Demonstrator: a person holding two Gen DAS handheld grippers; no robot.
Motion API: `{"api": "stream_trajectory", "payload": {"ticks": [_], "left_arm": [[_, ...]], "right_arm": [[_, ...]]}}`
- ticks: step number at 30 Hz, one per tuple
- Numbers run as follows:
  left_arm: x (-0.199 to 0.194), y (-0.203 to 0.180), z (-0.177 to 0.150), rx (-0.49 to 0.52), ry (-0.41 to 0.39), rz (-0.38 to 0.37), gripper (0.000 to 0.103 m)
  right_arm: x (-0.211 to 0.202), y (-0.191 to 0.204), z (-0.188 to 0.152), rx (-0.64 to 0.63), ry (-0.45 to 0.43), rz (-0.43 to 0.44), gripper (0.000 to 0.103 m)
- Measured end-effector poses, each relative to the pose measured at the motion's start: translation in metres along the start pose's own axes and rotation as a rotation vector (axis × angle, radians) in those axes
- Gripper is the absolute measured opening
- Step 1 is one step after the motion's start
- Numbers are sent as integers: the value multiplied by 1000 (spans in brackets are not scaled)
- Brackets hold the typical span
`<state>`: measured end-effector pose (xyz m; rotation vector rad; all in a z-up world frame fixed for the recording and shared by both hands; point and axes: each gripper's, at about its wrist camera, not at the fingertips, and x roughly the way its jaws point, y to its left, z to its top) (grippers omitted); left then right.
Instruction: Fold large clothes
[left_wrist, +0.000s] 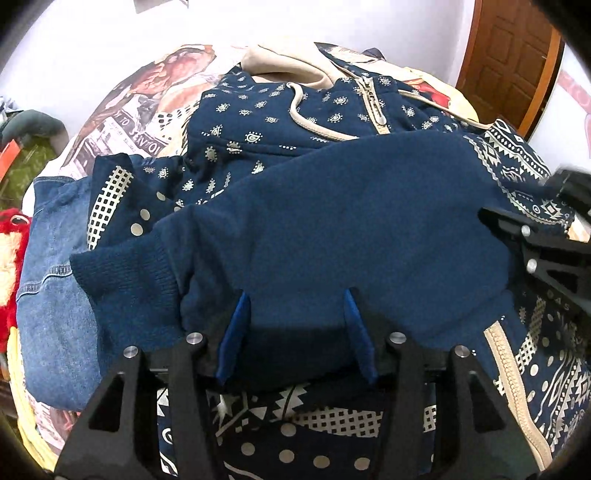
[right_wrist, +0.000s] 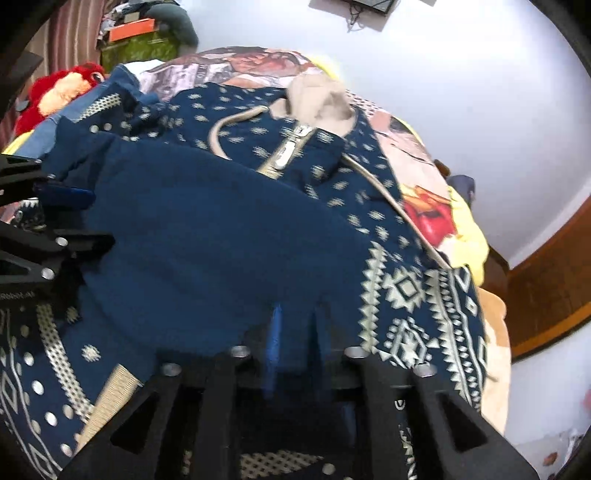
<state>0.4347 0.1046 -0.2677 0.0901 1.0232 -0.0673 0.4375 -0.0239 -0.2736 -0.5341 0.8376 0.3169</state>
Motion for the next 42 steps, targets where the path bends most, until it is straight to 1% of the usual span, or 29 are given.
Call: {"api": "stream_trajectory", "payload": {"ticks": [1,2,3,5,6,7,8,9,11,14,16,17,18,20,22,24,26,28,31,32,35,37,40,41,42], "left_arm": [[0,-1,0,0,-1,7,54],[-1,0,0,-3,-2,10,54],[-2,-1,-1,-7,-2,10,54],[-3,0,0,-17,1,3,54],[-4,2,1,-22,5,-4,54],[-5,3,2,-25,7,-8,54],[-7,5,4,-29,12,-7,54],[-11,7,6,-33,13,1,54],[-23,14,13,-51,-17,14,54],[-46,27,32,-90,-69,6,54],[-57,35,45,-107,-97,5,61],[-65,41,56,-117,-117,9,66],[-69,43,63,-124,-133,12,68],[-77,50,78,-133,-162,15,69],[-79,57,95,-147,-171,14,73],[-75,65,109,-170,-179,2,80],[-66,70,121,-188,-175,-4,81],[-52,74,131,-201,-158,-12,81],[-27,80,142,-225,-113,-37,81],[-18,83,146,-239,-97,-59,81],[13,92,156,-311,-45,-114,81],[32,95,161,-340,-19,-134,81],[57,99,168,-382,18,-144,81],[64,99,169,-398,23,-153,81],[69,100,170,-403,26,-157,81]], "right_arm": [[0,-5,0,8,-3,-56,74],[1,-14,-4,28,-7,-140,103],[4,-22,-8,48,5,-135,103],[8,-45,-16,144,60,-52,103],[6,-54,-19,179,74,-26,103],[3,-61,-22,195,79,-16,103],[-2,-67,-24,200,74,-25,103],[-9,-73,-25,202,56,-49,103],[-24,-85,-26,215,15,-56,103],[-45,-107,-17,260,-49,7,103],[-55,-119,-6,286,-87,49,103],[-58,-122,2,297,-104,64,103],[-61,-127,9,308,-121,81,103],[-64,-130,26,326,-150,118,103],[-61,-133,44,350,-170,149,103],[-51,-137,62,383,-174,182,103],[-36,-141,79,416,-159,211,103],[-17,-143,94,455,-126,247,103],[23,-146,111,527,-62,318,103],[35,-147,114,548,-43,339,103],[72,-144,124,589,4,379,103],[93,-139,130,603,34,390,103],[121,-132,141,593,75,375,102],[130,-130,144,593,85,369,101],[138,-128,148,595,94,369,98]]}}
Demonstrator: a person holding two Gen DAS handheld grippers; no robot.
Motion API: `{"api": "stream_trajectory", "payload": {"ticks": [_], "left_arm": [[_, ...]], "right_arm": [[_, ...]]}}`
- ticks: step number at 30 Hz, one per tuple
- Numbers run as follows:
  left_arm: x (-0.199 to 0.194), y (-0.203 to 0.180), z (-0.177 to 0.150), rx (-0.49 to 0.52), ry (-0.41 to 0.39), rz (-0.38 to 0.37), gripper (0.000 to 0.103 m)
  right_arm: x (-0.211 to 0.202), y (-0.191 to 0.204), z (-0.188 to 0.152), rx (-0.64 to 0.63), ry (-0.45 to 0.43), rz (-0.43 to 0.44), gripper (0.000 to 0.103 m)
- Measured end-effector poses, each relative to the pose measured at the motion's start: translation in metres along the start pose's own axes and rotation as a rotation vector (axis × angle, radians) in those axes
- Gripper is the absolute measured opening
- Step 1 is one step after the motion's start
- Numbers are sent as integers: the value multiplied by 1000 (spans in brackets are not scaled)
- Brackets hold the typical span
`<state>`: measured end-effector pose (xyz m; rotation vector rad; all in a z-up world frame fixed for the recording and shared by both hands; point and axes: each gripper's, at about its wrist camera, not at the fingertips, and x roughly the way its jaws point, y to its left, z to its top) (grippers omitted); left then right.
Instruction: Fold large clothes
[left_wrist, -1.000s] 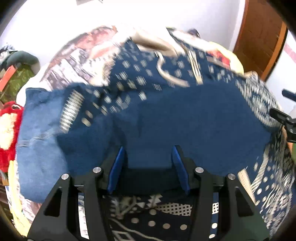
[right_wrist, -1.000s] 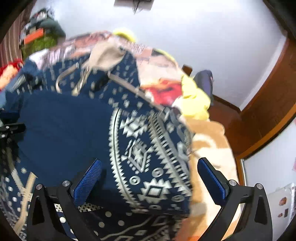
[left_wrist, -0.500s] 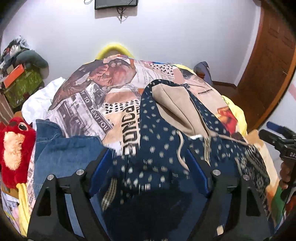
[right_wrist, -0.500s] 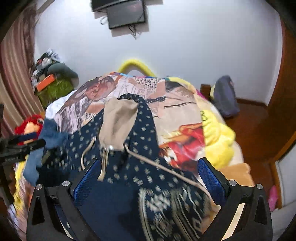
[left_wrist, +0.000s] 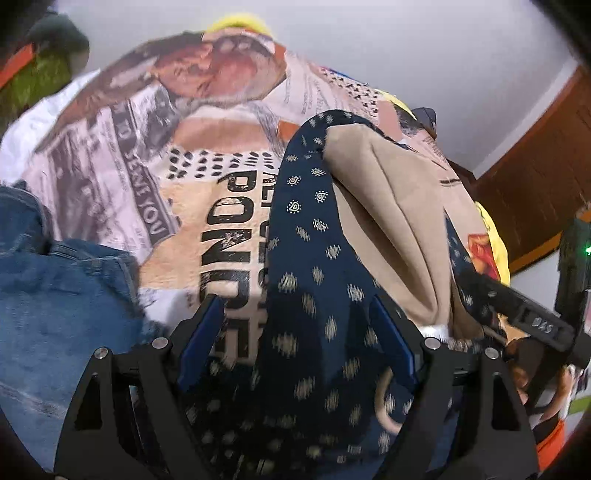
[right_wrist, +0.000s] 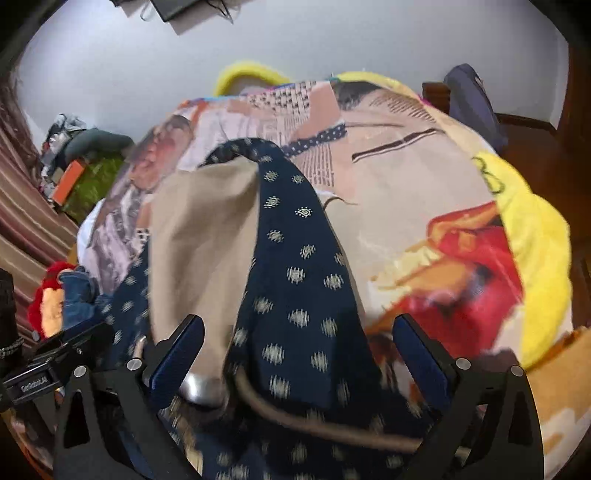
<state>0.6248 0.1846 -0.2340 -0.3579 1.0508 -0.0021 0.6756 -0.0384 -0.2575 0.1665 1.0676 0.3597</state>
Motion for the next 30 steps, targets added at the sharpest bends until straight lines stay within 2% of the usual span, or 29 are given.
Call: {"api": "stream_trajectory", "payload": {"ticks": [1,3,5,7,8,9,10,11,12,15,19,24,26,30], "left_arm": [[6,0,2,-3,3,2,81],[16,0,4,-11,2,10,81],[24,3,6,-46,0,7,81],[28,6,8,-102,-12,-12,79],[27,5,9,-108,-28,-20,64],[26,4,10,-108,-45,-32,42],[27,0,10,-95,-45,-57,31],[27,-3,11,-80,-43,-58,12],[25,-10,11,-52,-51,-23,7],[5,-25,6,39,-102,-4,4],[-40,-39,-4,91,-143,-83,4],[-98,-57,-29,182,-176,-134,4],[-119,-61,-44,212,-178,-156,4],[-143,-66,-86,281,-139,-149,4]], "right_arm": [[7,0,3,6,5,-2,96],[20,-1,7,26,19,2,80],[28,-1,7,55,12,-7,74],[27,1,7,41,-23,-8,57],[26,5,7,22,-28,-1,45],[25,8,6,7,-29,-2,33],[21,12,5,-18,-37,-21,27],[19,17,5,-41,-40,-33,17],[16,20,3,-65,-42,-37,12],[-4,29,-5,-128,-65,-30,9],[-41,44,-21,-218,-85,-1,9],[-99,55,-50,-274,-130,40,7],[-121,57,-65,-289,-156,49,7],[-149,50,-99,-282,-147,77,7]]}}
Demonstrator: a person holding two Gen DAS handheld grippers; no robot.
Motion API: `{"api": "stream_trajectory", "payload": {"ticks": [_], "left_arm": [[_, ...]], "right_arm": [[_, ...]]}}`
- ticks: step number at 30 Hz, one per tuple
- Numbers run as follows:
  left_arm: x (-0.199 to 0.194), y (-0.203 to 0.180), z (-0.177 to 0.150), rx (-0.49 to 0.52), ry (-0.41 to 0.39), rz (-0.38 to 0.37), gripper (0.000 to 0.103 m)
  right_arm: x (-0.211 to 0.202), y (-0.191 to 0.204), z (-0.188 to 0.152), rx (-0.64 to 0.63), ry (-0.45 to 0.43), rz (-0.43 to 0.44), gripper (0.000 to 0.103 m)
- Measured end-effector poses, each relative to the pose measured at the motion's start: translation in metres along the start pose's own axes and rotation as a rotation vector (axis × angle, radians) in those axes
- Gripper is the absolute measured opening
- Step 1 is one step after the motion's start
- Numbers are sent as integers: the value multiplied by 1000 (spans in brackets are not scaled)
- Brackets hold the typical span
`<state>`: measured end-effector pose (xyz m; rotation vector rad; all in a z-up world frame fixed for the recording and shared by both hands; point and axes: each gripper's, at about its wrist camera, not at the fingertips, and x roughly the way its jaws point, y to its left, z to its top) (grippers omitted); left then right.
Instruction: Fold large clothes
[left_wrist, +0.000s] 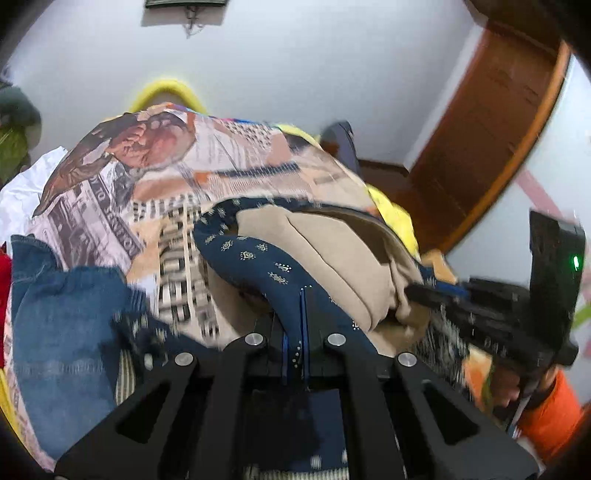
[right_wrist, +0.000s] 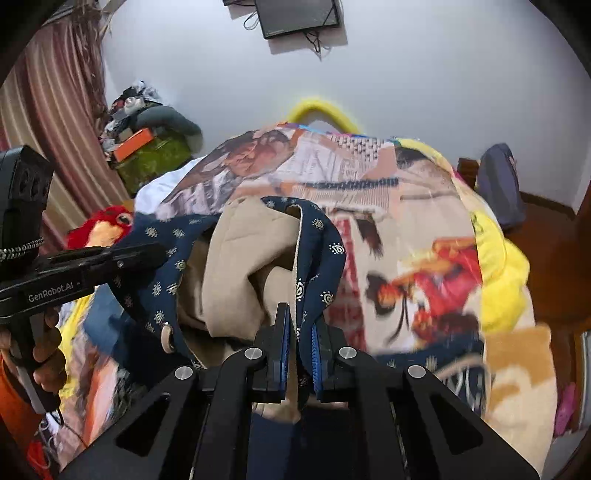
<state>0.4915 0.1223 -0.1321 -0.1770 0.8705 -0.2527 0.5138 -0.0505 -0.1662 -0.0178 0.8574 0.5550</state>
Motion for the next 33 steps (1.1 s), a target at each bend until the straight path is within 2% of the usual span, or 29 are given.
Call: {"api": "stream_trajectory", "payload": {"ticks": [3,9,11,14,17,19,21,26,28,30,33], "left_arm": [[-3,-9,-34,55,47,49,4],[11,-6,-87,51,140,100,4],[15,-1,-101,26,167,101,4],[24,6,-117,24,198,145,4],[36,19,-133,-9,233,177,5],[39,25,-140,-35,234,168,5],[38,26,-142,-37,222,166,5],[26,11,-140,52,220,195,10],[18,5,-135,93,214,204,21],[7,-2,-125,123,184,202,45],[-10,-4,-103,126,113,209,61]], "right_arm": [[-12,-1,-31,12,26,-4,8],[-18,-8,-85,-1,88,-105,8],[-18,-9,-97,-41,111,-174,8],[-18,-9,-112,-97,141,-283,8],[-14,-19,-125,-125,185,-474,8],[-14,-33,-133,-101,211,-519,8],[-18,-51,-139,-44,230,-497,8],[-48,-63,-131,29,181,-377,8],[-60,-62,-122,43,143,-335,8],[-72,-55,-112,60,105,-292,8],[-80,-49,-98,74,68,-244,8]]}}
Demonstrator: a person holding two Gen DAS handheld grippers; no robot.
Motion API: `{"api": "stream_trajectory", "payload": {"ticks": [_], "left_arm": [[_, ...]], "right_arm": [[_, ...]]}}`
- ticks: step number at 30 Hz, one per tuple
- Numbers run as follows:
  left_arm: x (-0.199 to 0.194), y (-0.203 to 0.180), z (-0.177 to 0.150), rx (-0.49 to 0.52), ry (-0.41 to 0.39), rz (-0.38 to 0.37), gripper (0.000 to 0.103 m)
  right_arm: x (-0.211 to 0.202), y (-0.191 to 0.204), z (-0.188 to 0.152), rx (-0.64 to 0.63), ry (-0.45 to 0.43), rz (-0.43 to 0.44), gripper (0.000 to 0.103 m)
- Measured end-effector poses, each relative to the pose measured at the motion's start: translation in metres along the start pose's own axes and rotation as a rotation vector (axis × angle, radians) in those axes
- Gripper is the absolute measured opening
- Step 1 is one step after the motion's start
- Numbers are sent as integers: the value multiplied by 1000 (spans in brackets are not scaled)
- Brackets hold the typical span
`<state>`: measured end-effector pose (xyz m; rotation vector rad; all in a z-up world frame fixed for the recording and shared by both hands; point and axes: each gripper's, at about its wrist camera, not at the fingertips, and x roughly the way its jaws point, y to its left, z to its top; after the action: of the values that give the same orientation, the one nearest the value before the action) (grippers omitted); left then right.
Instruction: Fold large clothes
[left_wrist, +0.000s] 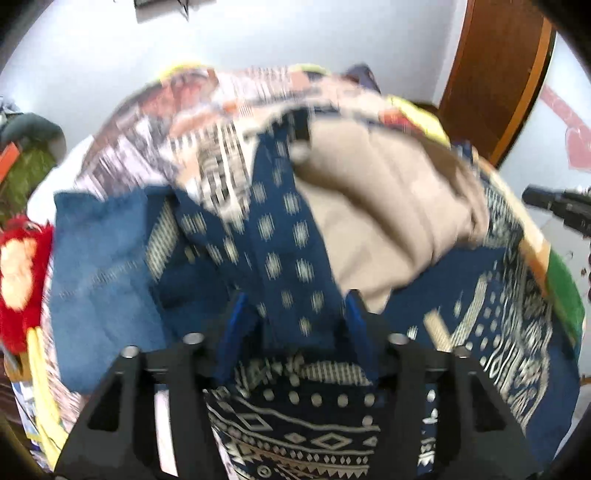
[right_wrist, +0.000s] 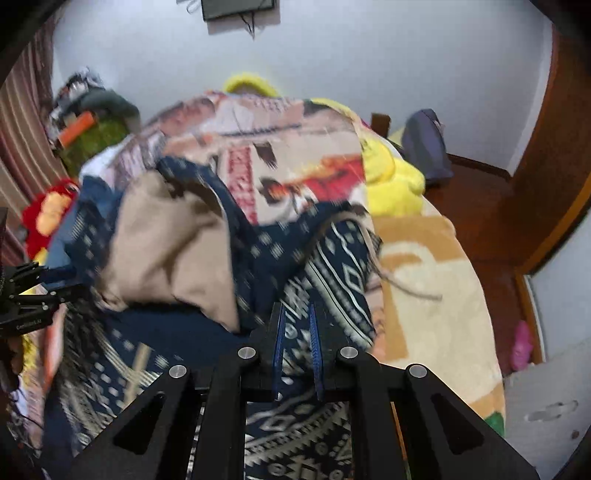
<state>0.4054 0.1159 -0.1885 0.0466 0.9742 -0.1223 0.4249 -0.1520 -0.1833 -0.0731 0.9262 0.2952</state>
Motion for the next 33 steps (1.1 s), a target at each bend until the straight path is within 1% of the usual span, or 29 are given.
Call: {"api": "stream_trajectory", "payload": {"ticks": [2,4,7,10,13,15,19,20,22,23,24,26,29,33], "left_arm": [[-7,5,16,-15,-30,-2,62],[-7,9,28,-32,-38,5,64],[7,20,54,-62,-29,4,64],[36,37,75,-100,5,-7,64],[67,50,92,-178,56,-55,64],[85,55,101,-216,76,-85,64],[116,57,119,-273,91,-99,64],[125,56,123,-289,98,-118,64],[135,54,128,-306,109,-139,57],[141,51,131,-314,121,-159,43],[145,48,132,-316,131,-167,26],[145,41,133,-306,129,-153,9],[127,26,135,-247,89,-118,7],[75,-5,128,-104,0,-120,7]], "right_arm": [[-3,6,9,-4,-12,32,8],[2,14,21,-11,-17,52,8],[10,29,37,-22,-25,61,8],[21,35,48,-27,-27,82,8],[30,40,54,-29,-28,103,8],[36,41,55,-27,-28,114,8],[52,38,52,-2,-7,134,8],[55,35,51,5,2,136,8],[62,31,48,18,19,136,8],[63,29,46,24,25,138,8],[64,26,45,31,28,141,8],[63,20,42,51,34,153,8],[58,12,38,84,42,169,8],[42,3,33,101,35,152,8]]}}
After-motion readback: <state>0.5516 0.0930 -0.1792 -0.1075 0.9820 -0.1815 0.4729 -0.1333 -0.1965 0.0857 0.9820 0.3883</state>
